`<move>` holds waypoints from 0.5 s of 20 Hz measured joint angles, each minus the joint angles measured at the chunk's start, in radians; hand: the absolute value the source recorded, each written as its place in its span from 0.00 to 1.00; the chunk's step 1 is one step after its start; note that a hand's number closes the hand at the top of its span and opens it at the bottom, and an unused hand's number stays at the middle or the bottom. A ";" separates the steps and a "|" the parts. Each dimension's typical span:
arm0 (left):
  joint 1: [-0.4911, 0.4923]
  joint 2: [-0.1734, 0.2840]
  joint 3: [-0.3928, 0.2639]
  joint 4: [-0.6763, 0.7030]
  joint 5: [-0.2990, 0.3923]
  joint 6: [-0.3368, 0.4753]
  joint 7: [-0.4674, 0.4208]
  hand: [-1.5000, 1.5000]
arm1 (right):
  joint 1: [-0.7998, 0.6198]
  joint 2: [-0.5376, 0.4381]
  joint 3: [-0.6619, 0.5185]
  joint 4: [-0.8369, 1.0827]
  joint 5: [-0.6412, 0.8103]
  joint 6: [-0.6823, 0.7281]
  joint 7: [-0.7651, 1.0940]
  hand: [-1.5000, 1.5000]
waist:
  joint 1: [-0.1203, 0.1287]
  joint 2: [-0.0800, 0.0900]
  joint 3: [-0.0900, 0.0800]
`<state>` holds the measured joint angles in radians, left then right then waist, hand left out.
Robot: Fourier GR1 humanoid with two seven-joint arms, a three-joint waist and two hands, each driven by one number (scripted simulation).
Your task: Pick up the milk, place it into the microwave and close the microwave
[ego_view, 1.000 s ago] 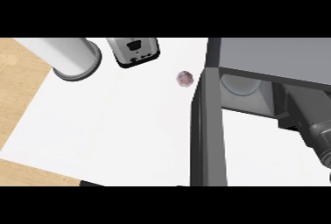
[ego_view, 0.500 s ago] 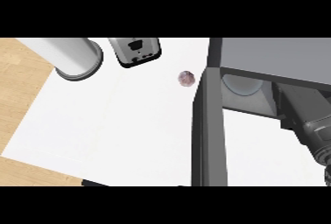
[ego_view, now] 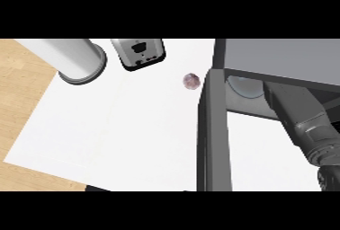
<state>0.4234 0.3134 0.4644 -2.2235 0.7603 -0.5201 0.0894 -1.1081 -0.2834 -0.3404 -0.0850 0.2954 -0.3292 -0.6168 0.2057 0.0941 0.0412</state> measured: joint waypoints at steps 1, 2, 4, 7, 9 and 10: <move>-0.001 0.002 -0.002 0.003 -0.001 -0.001 0.002 0.00 | -0.002 0.003 0.000 -0.001 0.000 -0.008 0.001 0.00 | -0.001 0.000 0.001; -0.003 0.003 -0.005 0.006 -0.001 -0.001 0.005 0.00 | -0.004 0.008 0.001 -0.003 -0.001 -0.013 -0.001 0.00 | -0.003 -0.001 0.003; -0.004 0.005 -0.011 0.010 -0.007 -0.008 0.008 0.00 | -0.008 0.010 0.004 -0.005 0.000 -0.015 -0.006 0.00 | -0.006 0.000 0.005; -0.004 0.004 -0.021 0.022 -0.012 -0.015 0.011 0.00 | -0.011 0.017 0.004 -0.011 0.000 -0.029 -0.019 0.00 | -0.011 0.001 0.006; -0.003 0.002 -0.030 0.026 -0.016 -0.015 0.017 0.00 | -0.017 0.025 -0.001 -0.013 -0.005 -0.049 -0.024 0.00 | -0.017 0.002 0.006; -0.002 0.001 -0.033 0.028 -0.017 -0.017 0.018 0.00 | -0.018 0.026 -0.004 -0.014 -0.007 -0.061 -0.026 0.00 | -0.018 0.003 0.006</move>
<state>0.4219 0.3142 0.4317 -2.1959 0.7428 -0.5369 0.1075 -1.1261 -0.2574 -0.3445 -0.0987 0.2883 -0.3898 -0.6430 0.1873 0.0972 0.0468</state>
